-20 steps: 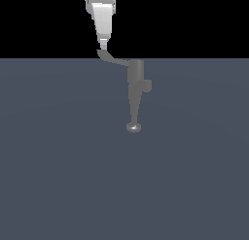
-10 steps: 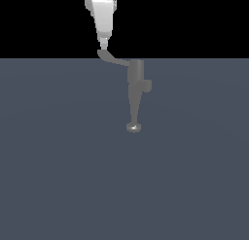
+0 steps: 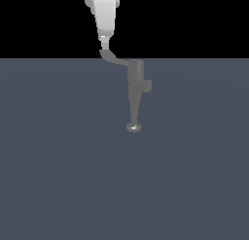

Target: Turn on the faucet by rotating a designated handle.

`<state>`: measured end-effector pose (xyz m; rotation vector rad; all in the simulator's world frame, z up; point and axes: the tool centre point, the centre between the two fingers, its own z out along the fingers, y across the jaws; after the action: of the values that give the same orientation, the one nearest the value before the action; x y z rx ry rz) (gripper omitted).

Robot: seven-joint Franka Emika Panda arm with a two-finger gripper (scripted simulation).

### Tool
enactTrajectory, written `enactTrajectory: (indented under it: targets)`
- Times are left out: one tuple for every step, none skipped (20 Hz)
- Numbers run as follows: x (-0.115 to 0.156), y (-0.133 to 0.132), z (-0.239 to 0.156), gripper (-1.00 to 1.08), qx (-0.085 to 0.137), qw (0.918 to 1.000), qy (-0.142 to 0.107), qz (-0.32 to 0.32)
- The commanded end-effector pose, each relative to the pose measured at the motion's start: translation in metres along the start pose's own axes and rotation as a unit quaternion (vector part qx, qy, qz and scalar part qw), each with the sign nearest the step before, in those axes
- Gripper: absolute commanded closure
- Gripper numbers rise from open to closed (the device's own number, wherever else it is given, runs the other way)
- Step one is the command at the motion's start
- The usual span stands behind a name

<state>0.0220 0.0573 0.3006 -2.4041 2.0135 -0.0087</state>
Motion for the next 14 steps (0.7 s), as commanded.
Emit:
enactTrajectory:
  targets:
    - [-0.001,0.01,0.002,1.08,-0.004,1.0,0.0,-0.001]
    - [-0.001,0.013,0.002,1.08,-0.004,1.0,0.0,-0.001]
    - [-0.001,0.016,0.002,1.08,-0.004,1.0,0.0,-0.001]
    - [-0.001,0.019,0.002,1.08,-0.004,1.0,0.0,-0.001]
    - [0.0,0.022,0.002,1.08,-0.004,1.0,0.0,-0.001]
    - [0.0,0.025,0.002,1.08,-0.004,1.0,0.0,-0.001]
    - [0.0,0.028,0.002,1.08,-0.004,1.0,0.0,-0.001]
    - [0.0,0.028,0.002,1.08,-0.004,1.0,0.0,-0.001]
    - [-0.002,0.023,-0.001,1.08,0.0,1.0,0.0,-0.002]
    - [0.001,0.026,-0.001,1.08,0.0,1.0,0.0,-0.002]
    - [0.004,0.029,-0.001,1.08,0.0,1.0,0.0,-0.002]
    - [0.006,0.032,-0.001,1.08,0.0,1.0,0.0,-0.002]
    - [0.009,0.034,0.0,1.08,-0.001,1.0,0.0,-0.002]
    - [0.012,0.037,-0.001,1.08,-0.001,1.0,0.0,-0.002]
